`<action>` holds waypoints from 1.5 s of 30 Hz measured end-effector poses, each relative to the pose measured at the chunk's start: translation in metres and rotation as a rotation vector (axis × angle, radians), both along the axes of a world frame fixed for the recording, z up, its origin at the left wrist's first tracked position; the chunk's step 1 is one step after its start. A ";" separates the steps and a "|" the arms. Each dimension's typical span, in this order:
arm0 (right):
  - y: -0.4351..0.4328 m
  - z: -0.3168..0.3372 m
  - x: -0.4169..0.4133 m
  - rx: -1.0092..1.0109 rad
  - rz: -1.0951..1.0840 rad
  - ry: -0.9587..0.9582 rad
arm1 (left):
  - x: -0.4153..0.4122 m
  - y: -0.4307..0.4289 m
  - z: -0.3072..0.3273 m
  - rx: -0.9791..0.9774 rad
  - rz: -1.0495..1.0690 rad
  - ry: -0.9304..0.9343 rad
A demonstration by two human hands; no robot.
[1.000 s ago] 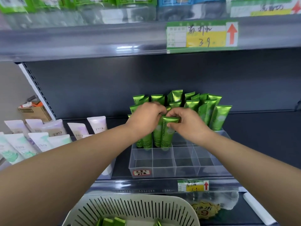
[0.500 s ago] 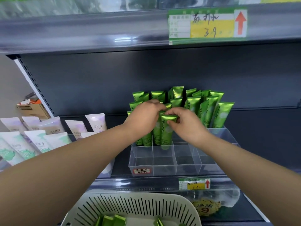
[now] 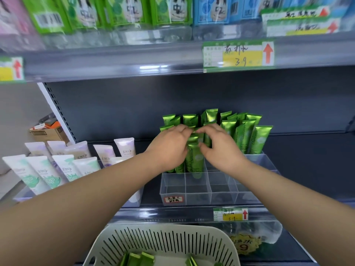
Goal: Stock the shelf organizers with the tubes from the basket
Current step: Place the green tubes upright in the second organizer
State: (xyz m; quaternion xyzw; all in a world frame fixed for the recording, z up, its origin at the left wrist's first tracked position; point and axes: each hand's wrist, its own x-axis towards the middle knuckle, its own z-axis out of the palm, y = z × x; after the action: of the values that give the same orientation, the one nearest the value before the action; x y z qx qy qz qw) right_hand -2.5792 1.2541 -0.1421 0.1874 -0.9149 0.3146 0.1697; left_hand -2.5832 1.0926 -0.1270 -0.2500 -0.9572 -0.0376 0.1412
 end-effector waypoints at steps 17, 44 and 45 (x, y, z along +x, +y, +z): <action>-0.012 0.024 0.073 0.321 -0.074 0.035 | 0.079 -0.022 0.019 -0.171 0.097 0.110; -0.034 -0.078 0.194 0.434 0.104 -0.214 | 0.212 -0.060 -0.070 -0.001 0.129 -0.136; -0.034 -0.086 0.195 0.442 0.115 -0.235 | 0.213 -0.062 -0.078 -0.002 0.130 -0.158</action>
State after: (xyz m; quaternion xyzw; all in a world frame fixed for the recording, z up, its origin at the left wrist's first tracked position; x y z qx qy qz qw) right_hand -2.3844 1.2201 -0.2277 0.2336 -0.9628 0.1358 -0.0011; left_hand -2.3700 1.0310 -0.2050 -0.1838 -0.9795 -0.0471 0.0671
